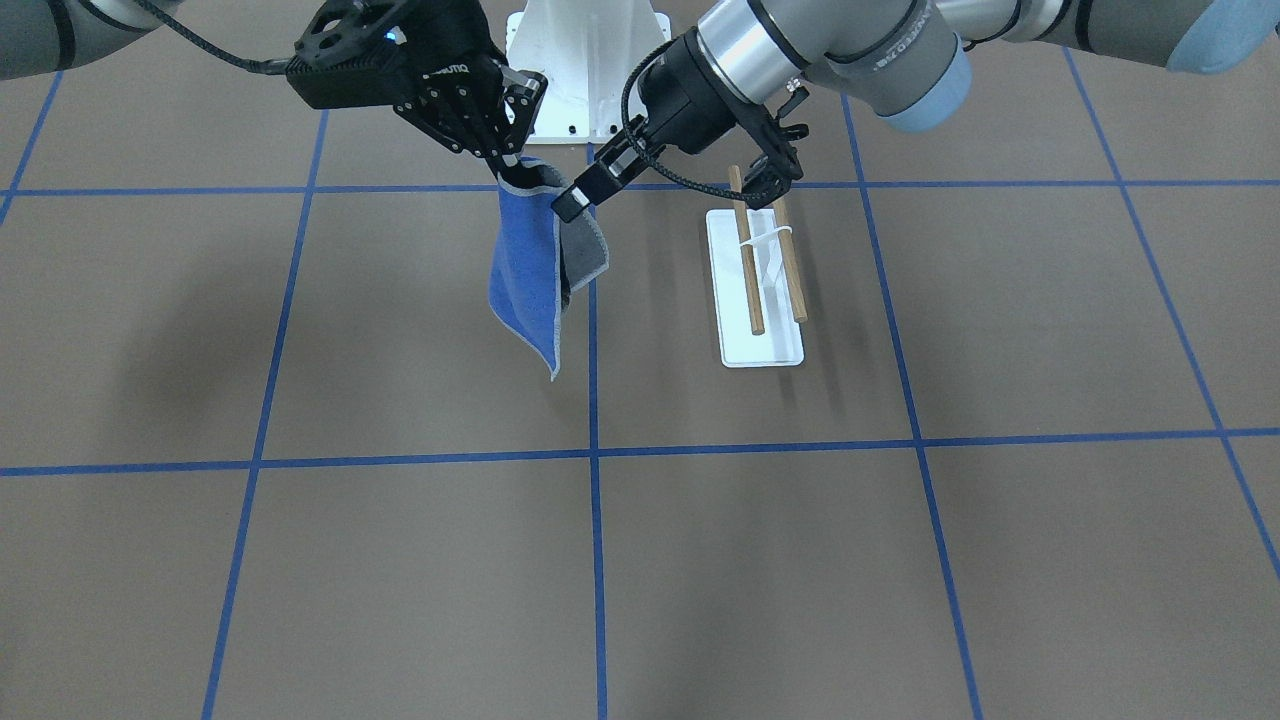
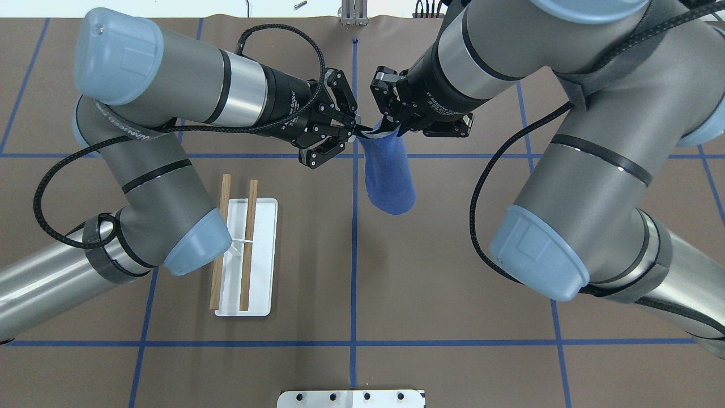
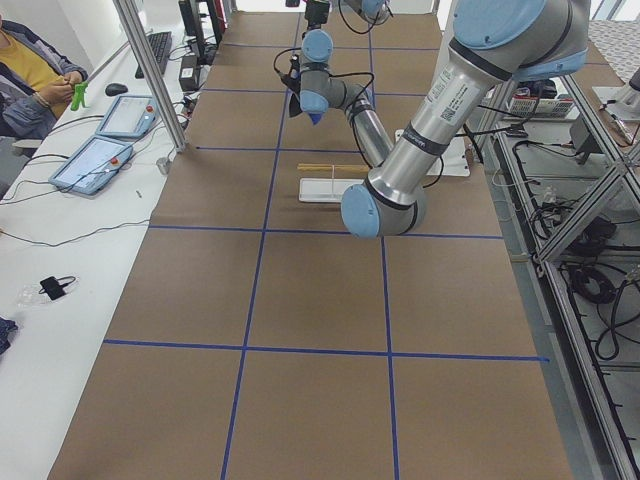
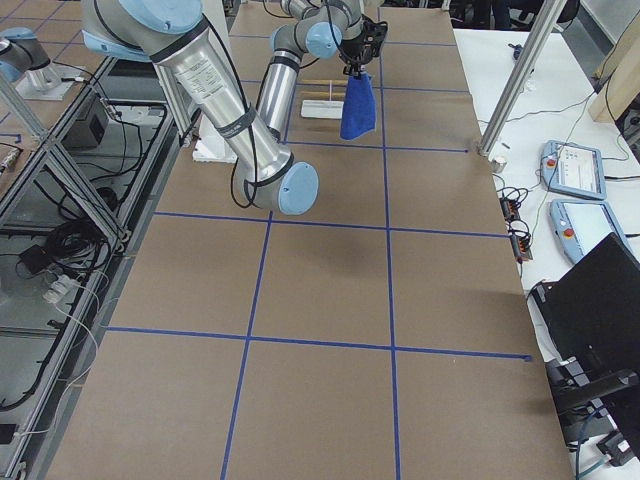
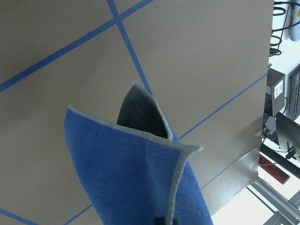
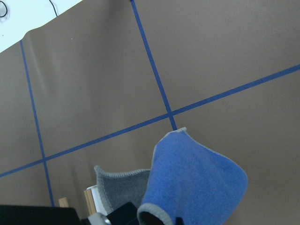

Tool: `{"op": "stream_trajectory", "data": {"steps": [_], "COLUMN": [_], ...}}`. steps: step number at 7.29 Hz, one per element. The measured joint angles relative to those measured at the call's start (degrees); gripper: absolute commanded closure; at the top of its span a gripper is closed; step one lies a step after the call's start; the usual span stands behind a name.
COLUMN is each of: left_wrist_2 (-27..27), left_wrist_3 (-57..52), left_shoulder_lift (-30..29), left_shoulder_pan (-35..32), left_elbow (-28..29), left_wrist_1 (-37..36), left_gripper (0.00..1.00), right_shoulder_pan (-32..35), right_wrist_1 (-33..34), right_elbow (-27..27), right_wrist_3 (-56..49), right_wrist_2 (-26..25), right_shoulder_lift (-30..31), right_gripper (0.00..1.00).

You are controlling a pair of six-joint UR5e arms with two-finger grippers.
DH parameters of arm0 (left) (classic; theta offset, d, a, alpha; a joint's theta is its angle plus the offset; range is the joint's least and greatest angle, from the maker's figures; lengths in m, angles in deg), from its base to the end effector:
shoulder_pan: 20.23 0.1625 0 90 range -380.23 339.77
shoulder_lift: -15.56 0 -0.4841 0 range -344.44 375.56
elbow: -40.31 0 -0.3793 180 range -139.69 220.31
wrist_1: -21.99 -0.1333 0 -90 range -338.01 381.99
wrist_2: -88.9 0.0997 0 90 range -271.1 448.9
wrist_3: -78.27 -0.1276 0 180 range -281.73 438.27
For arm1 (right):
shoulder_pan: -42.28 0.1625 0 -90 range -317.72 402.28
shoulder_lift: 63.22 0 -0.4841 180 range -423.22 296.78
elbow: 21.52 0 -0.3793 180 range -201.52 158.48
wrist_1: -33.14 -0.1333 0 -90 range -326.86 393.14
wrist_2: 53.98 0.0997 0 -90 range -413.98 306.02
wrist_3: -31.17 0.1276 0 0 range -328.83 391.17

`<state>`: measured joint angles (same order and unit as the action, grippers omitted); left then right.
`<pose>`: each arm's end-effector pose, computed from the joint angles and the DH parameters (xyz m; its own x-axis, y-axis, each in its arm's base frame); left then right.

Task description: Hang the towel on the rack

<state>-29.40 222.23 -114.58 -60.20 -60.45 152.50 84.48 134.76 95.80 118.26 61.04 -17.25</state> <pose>0.4599 -0.4805 0.1358 -0.1747 -0.7825 -0.5976 0.1038 0.5889 -0.8015 -0.3970 -0.4671 0.1234 0.3901 0.2916 0.8734 -0.3187 0.9327 -0.1691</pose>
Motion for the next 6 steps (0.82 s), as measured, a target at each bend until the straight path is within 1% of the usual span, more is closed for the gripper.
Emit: {"op": "stream_trajectory", "data": {"steps": [1,2,3,4,5,6], "left_wrist_2": [0.0,-0.2,-0.5,-0.6,-1.0,-2.9], "left_wrist_3": [-0.9,-3.8,-9.8,-16.8,-21.7,-24.0], "left_shoulder_lift": [0.1,0.3,1.5,4.4,7.7,11.0], "left_shoulder_pan": [0.0,0.0,0.0,0.1,0.3,0.4], "left_elbow": [0.0,-0.1,-0.3,-0.2,-0.2,-0.3], "left_wrist_1": [0.0,0.3,2.0,6.1,10.9,14.9], "left_gripper": [1.00,1.00,1.00,1.00,1.00,1.00], "right_shoulder_pan": [0.1,0.3,0.7,1.5,2.2,2.9], "right_wrist_1": [0.0,0.0,0.1,0.1,0.0,0.1], "right_elbow": [1.2,4.2,7.7,10.3,11.8,12.7], "right_wrist_3": [-0.1,-0.5,-0.8,-1.0,-1.3,-2.3], "right_wrist_2": [0.0,0.3,0.6,0.8,0.9,0.9], "right_shoulder_lift": [0.8,3.3,6.5,9.3,11.0,12.3], "right_gripper": [0.00,0.00,0.00,0.00,0.00,0.00]}}
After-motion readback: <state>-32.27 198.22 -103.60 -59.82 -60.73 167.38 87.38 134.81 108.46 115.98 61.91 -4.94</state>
